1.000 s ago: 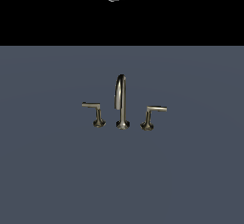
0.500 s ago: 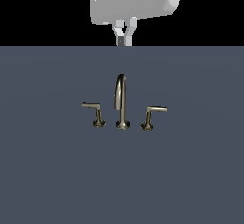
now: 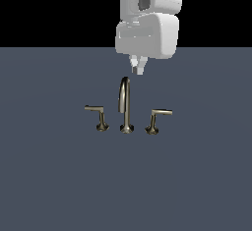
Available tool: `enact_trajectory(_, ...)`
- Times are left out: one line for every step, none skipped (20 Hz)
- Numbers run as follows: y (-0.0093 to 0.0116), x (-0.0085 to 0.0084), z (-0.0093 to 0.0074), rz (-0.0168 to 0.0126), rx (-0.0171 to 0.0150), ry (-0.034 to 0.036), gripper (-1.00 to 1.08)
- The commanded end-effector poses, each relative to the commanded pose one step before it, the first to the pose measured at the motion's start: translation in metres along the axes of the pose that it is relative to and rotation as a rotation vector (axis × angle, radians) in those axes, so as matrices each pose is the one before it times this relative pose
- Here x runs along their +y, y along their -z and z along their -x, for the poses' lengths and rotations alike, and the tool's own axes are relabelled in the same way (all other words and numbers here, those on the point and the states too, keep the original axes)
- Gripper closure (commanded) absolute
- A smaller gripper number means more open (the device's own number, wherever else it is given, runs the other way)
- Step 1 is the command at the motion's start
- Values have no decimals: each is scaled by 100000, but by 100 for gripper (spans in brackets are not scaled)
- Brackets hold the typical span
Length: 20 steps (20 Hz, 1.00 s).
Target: Turn on the faucet by rotating a designated handle.
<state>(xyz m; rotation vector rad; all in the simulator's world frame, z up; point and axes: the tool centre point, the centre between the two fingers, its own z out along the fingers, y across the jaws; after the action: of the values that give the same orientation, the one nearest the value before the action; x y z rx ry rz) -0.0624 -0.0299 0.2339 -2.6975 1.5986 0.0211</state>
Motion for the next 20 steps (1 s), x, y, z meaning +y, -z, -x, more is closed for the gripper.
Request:
enact_trajectory(-1661,-564,-1330,-128,191,-6984,108)
enact_trajectory(-661,-229,-535,-20,67,-2780,108)
enact_trajectory(-668,-231,-543,-18,71,-2811,108)
enact_trajectory(-676,-233,-552,-17,76,-2849,108)
enact_trajectory(-685,-236,-562,-15,80,-2893,108)
enact_trajectory(-696,-240,-574,-14,84,-2943,108)
enact_trajectory(-705,-244,-585,-13,89,-2990,108)
enact_trajectory(-700,-242,-583,-13,90,-2974,108)
enact_trajectory(-677,-236,-568,-12,89,-2887,108)
enact_trajectory(-654,-229,-551,-13,86,-2798,108)
enact_trajectory(-630,-221,-534,-13,83,-2702,108)
enact_trajectory(-604,-213,-514,-14,80,-2597,108)
enact_trajectory(-576,-204,-492,-14,77,-2486,108)
enact_trajectory(-549,-196,-471,-15,70,-2377,108)
enact_trajectory(-520,-188,-450,-16,61,-2266,108)
enact_trajectory(-489,-178,-426,-18,51,-2146,108)
enact_trajectory(-459,-169,-402,-18,43,-2023,108)
enact_trajectory(-426,-158,-374,-18,38,-1884,108)
enact_trajectory(-391,-145,-344,-17,33,-1731,108)
enact_trajectory(-353,-132,-313,-17,27,-1573,108)
